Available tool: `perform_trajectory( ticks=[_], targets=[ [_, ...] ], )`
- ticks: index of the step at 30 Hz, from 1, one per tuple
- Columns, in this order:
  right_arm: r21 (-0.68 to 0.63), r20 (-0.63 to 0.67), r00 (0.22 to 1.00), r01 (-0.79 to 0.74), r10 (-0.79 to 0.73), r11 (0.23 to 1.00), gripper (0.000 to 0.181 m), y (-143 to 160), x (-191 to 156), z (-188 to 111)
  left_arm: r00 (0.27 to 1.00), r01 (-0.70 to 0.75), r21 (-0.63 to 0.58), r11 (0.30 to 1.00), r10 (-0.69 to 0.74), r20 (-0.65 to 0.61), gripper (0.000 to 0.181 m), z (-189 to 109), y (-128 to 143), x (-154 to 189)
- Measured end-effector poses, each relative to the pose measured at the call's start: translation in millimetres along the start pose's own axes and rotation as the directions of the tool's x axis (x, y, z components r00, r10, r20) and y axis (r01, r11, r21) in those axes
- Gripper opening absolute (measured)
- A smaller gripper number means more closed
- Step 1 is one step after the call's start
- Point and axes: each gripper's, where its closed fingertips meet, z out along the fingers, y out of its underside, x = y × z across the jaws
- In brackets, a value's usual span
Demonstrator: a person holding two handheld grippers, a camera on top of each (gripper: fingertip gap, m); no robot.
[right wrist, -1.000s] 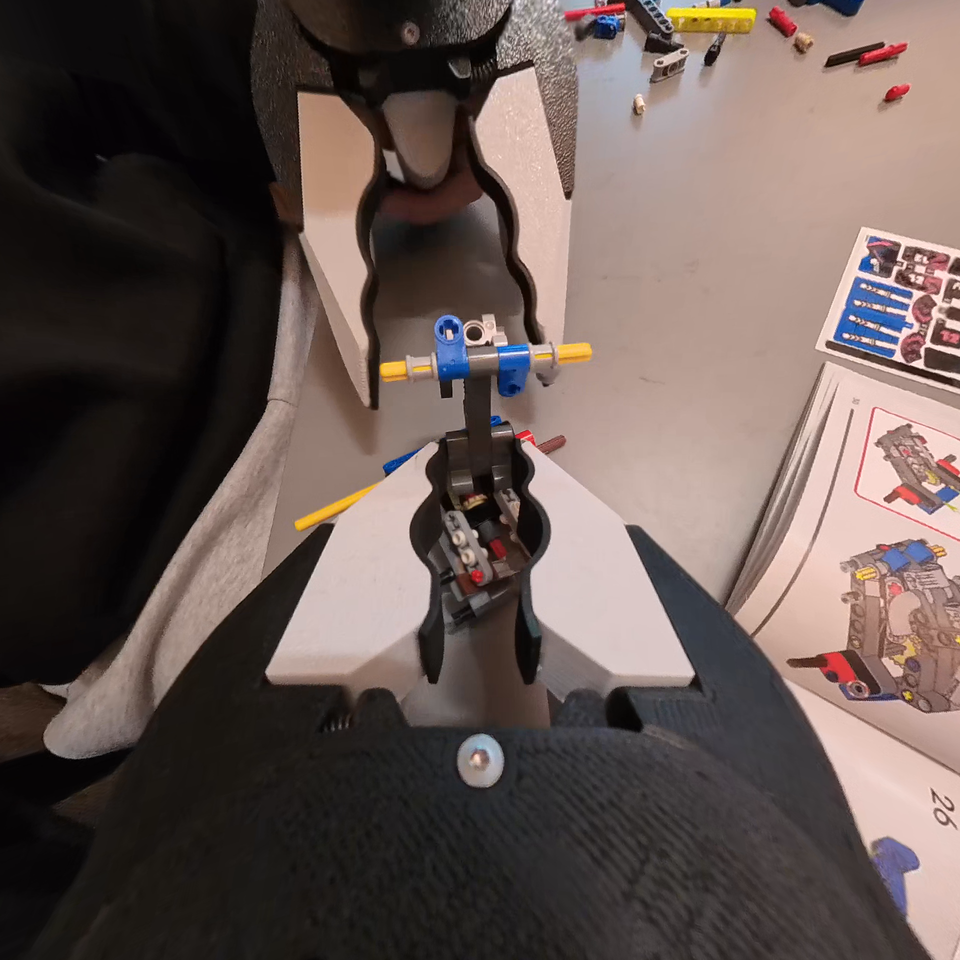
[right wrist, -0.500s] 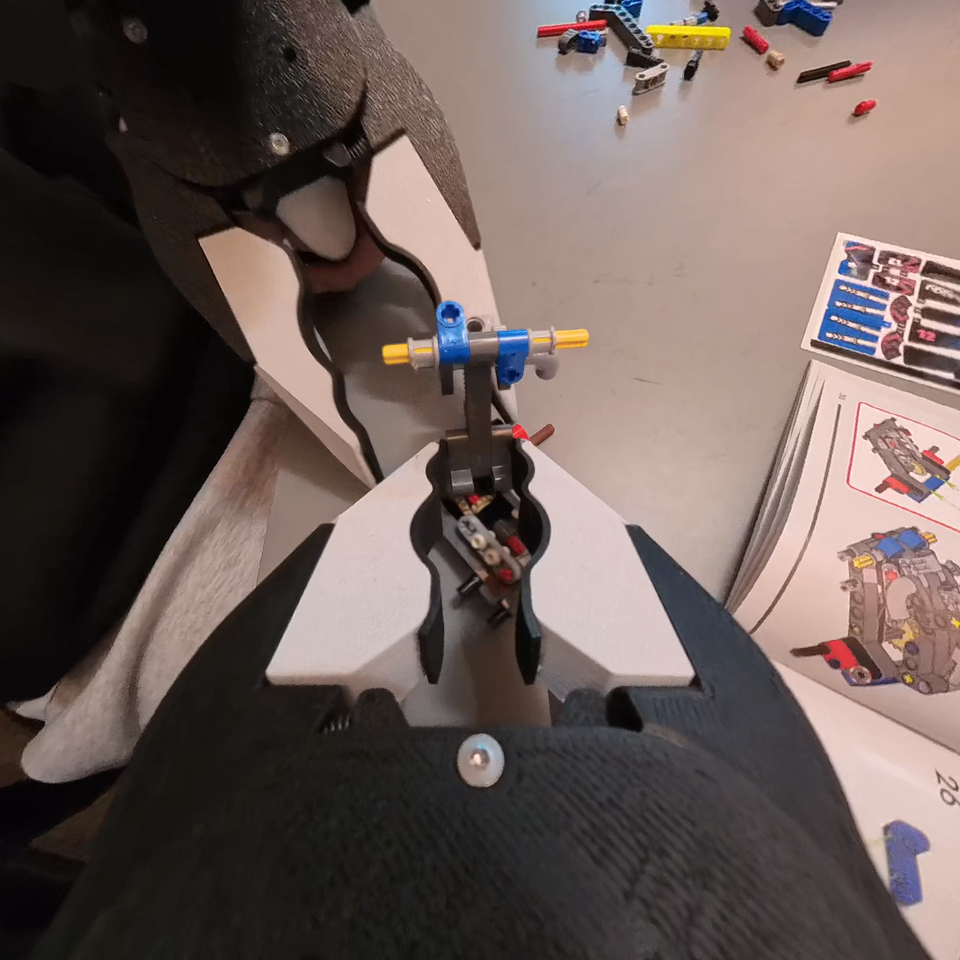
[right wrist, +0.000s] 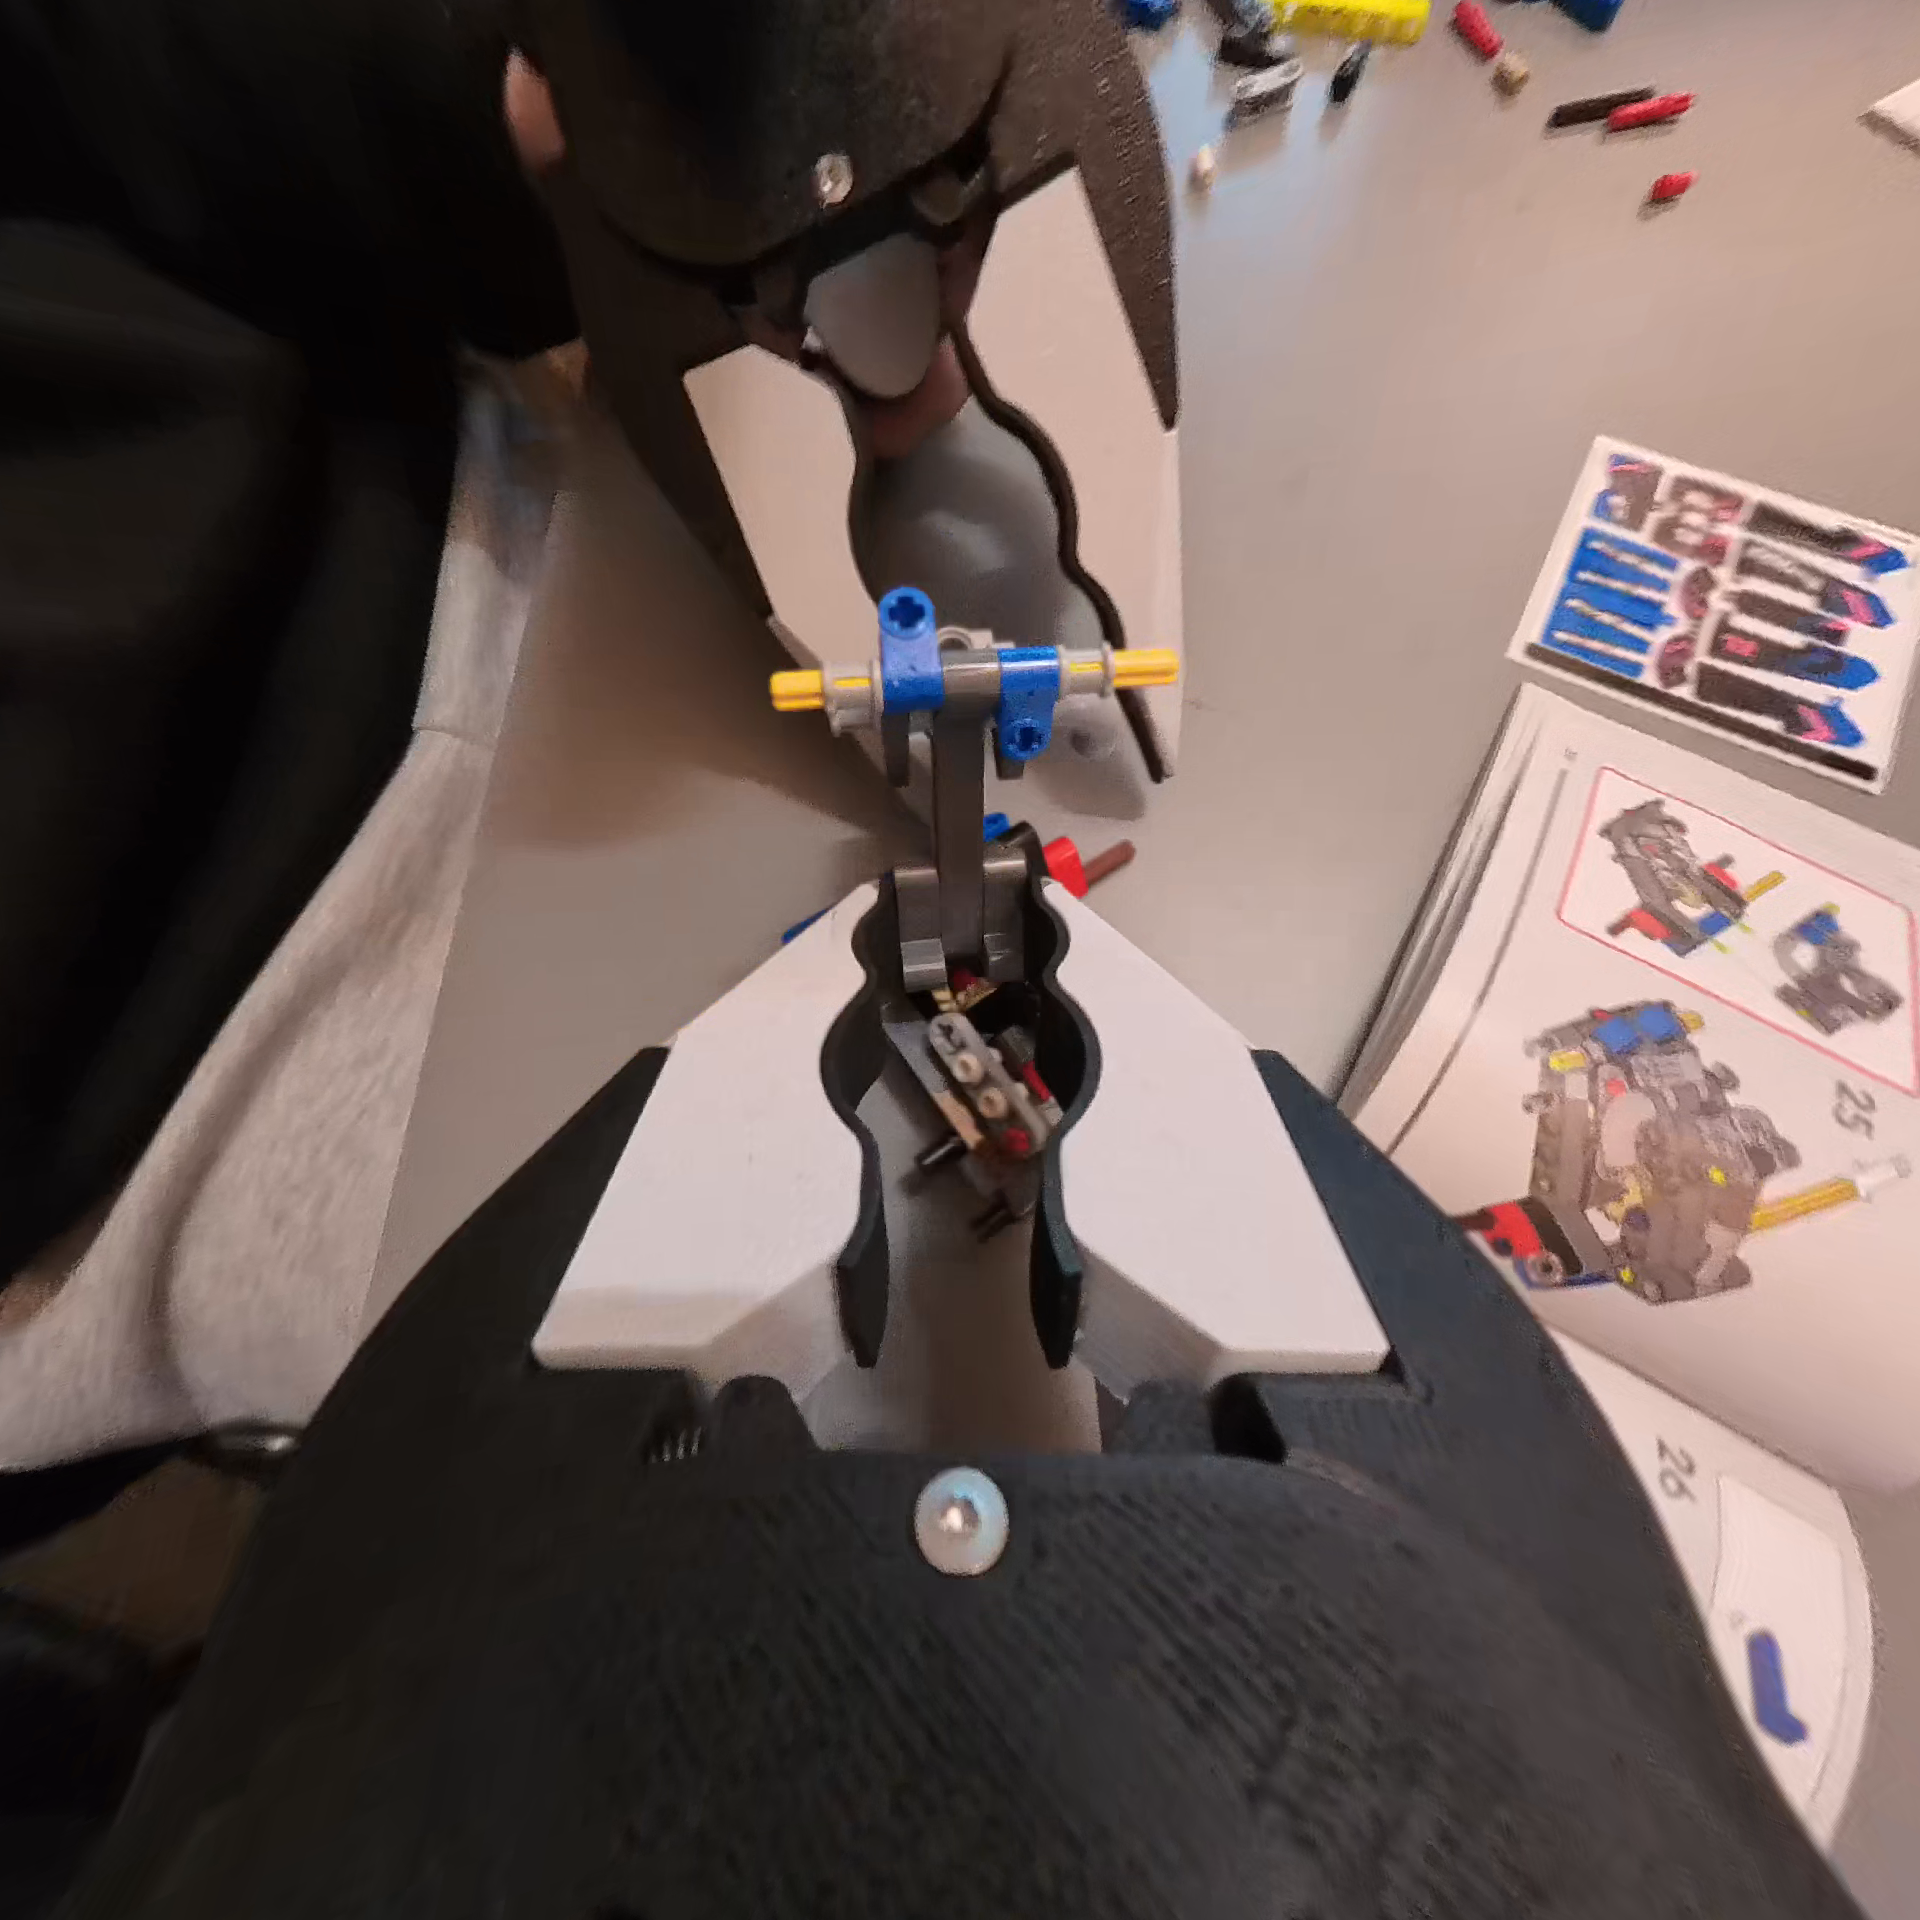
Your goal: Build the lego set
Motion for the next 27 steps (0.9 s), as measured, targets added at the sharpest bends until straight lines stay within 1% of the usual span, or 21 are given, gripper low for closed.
perform_trajectory(
  ticks=[2,4,6,8,9,10,12,13,14,16,17,18,19,21,24,27],
  targets=[
    [-0.053,0.053,0.998,0.021,-0.019,0.998,0.022,-0.4,-3.5,3.6,1.0,0.011,-0.001,1.0,-0.011,-0.006,0.044,-5.7,5.7,-2.8],
    [-0.085,0.075,0.997,0.043,-0.037,0.995,0.022,-2.0,-3.4,6.7,0.999,0.043,-0.014,0.999,-0.042,0.03,0.045,-15.1,15.2,-9.4],
    [-0.102,0.089,0.995,0.063,-0.054,0.993,0.022,-3.0,-3.8,8.1,0.991,0.113,-0.006,0.994,-0.112,0.074,0.049,-29.8,20.7,-11.5],
    [-0.103,0.088,0.994,0.08,-0.071,0.991,0.022,-3.9,-4.1,9.4,0.977,0.191,0.049,0.98,-0.195,0.083,0.048,-46.0,16.6,0.5],
    [-0.103,0.086,0.994,0.08,-0.071,0.991,0.022,-4.3,-4.3,10.0,0.978,0.199,0.08,0.977,-0.204,0.054,0.045,-52.1,10.9,14.8],
    [-0.102,0.082,0.994,0.079,-0.071,0.992,0.022,-4.5,-4.3,10.4,0.985,0.17,0.103,0.98,-0.173,0.017,0.038,-56.4,4.3,32.4],
    [-0.1,0.078,0.995,0.077,-0.069,0.992,0.022,-4.9,-4.2,10.8,0.999,0.009,0.132,0.991,-0.005,-0.034,0.018,-58.3,-7.6,67.0],
    [-0.099,0.076,0.995,0.067,-0.059,0.993,0.022,-5.3,-3.6,11.2,0.996,-0.086,0.128,0.988,0.089,-0.021,0.017,-55.0,-11.2,76.5],
    [-0.097,0.075,0.996,0.059,-0.052,0.994,0.022,-5.7,-3.3,11.5,0.986,-0.168,0.113,0.979,0.164,0.042,0.015,-49.6,-14.7,75.3],
    [-0.092,0.072,0.996,0.051,-0.044,0.994,0.022,-6.1,-3.3,12.1,0.931,-0.332,0.104,0.938,0.308,0.196,0.012,-37.9,-26.1,63.1],
    [-0.092,0.069,0.997,0.042,-0.036,0.995,0.022,-6.0,-3.1,12.0,0.896,-0.403,0.086,0.911,0.374,0.241,0.01,-31.7,-29.2,58.9],
    [-0.091,0.065,0.998,0.028,-0.022,0.995,0.022,-5.9,-2.6,11.9,0.864,-0.46,0.047,0.887,0.435,0.255,0.005,-24.0,-27.2,55.8],
    [-0.087,0.062,0.998,0.016,-0.011,0.996,0.022,-5.8,-2.1,11.8,0.839,-0.501,-0.001,0.866,0.486,0.244,0.0,-15.6,-21.0,53.5],
    [-0.08,0.053,0.998,-0.01,0.014,0.997,0.022,-5.7,-0.4,11.4,0.811,-0.53,-0.082,0.844,0.532,0.243,0.0,-4.8,-8.4,45.3],
    [-0.101,0.029,1.0,-0.005,0.008,0.995,0.022,-4.4,1.3,10.2,0.753,-0.579,-0.139,0.803,0.593,0.286,0.0,-3.6,-3.4,34.9],
    [-0.163,0.009,0.998,0.062,-0.061,0.985,0.022,-4.8,3.0,11.0,0.733,-0.573,-0.173,0.801,0.596,0.328,0.0,-7.0,3.7,18.6]
  ],
)
